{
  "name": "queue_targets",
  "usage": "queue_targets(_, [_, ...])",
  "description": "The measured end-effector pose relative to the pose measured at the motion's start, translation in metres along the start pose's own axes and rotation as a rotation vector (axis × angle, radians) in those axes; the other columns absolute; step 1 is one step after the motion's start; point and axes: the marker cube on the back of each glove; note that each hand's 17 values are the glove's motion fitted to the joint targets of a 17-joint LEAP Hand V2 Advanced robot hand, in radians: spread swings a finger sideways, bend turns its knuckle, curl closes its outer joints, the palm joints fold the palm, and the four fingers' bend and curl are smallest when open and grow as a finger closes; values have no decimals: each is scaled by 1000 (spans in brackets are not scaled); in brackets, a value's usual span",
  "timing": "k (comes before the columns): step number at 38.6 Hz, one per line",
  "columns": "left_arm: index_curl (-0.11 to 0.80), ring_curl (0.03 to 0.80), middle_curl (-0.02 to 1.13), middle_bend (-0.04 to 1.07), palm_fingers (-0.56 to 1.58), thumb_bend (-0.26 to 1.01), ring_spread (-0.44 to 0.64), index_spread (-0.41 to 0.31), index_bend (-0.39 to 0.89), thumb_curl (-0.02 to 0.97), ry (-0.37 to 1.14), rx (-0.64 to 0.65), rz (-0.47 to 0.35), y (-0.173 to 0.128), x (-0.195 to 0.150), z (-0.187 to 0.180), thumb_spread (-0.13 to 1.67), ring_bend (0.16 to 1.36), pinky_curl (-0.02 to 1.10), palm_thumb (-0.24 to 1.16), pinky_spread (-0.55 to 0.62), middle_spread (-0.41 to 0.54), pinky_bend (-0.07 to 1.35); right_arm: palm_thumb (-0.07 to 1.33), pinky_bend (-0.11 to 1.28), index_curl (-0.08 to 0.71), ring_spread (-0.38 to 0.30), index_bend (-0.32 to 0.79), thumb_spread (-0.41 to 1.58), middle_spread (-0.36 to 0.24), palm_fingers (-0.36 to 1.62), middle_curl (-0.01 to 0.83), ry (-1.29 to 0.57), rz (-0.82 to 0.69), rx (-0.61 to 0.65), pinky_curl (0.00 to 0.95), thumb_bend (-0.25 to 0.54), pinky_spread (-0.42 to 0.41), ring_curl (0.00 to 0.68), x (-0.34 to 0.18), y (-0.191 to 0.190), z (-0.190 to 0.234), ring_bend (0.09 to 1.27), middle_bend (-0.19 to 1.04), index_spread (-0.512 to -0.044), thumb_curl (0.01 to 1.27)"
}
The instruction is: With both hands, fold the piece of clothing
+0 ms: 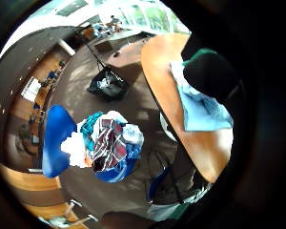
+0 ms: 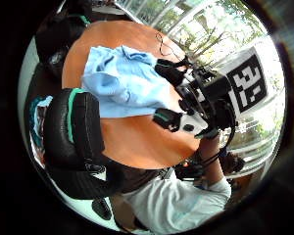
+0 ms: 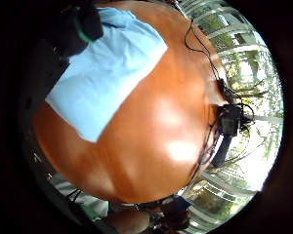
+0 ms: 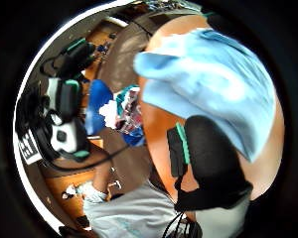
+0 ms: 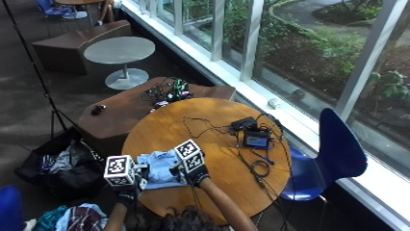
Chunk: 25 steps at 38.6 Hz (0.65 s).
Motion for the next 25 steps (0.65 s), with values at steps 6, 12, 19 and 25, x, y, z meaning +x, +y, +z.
queue_targets(6, [328, 366, 397, 168, 715, -14, -65, -178, 118, 276, -76, -100, 89, 16, 34, 10, 1412, 437, 451, 372, 79, -147, 391, 656, 422, 302, -10, 201, 1213, -115, 241, 403, 300, 226, 22, 409, -10, 107, 325, 62, 75, -13, 270, 251, -369, 415])
queue_targets(12, [316, 366, 394, 175, 676, -18, -47, -168, 114, 267, -70, -77, 146, 20, 65, 13, 1404, 446, 458, 326, 63, -129, 414, 661, 377, 306, 34, 169, 1339, -104, 290, 395, 219, 403, 142, 351, 1, 180, 276, 100, 112, -31, 223, 245, -374, 394])
queue_targets(19, [307, 367, 393, 181, 664, -9, -40, -159, 118, 263, -56, -57, 159, 22, 71, 3, 1410, 457, 457, 309, 56, -122, 423, 576, 348, 315, 58, 167, 1360, -94, 315, 390, 201, 480, 192, 337, -30, 218, 274, 110, 117, -33, 207, 229, -378, 362])
queue_targets(25, [305, 368, 393, 181, 657, -8, -37, -157, 123, 262, -114, 21, 138, 19, 59, -12, 1413, 464, 457, 304, 53, -120, 433, 558, 314, 323, 73, 168, 1367, -82, 308, 386, 112, 480, 188, 330, -15, 237, 276, 101, 115, -28, 197, 217, -376, 352])
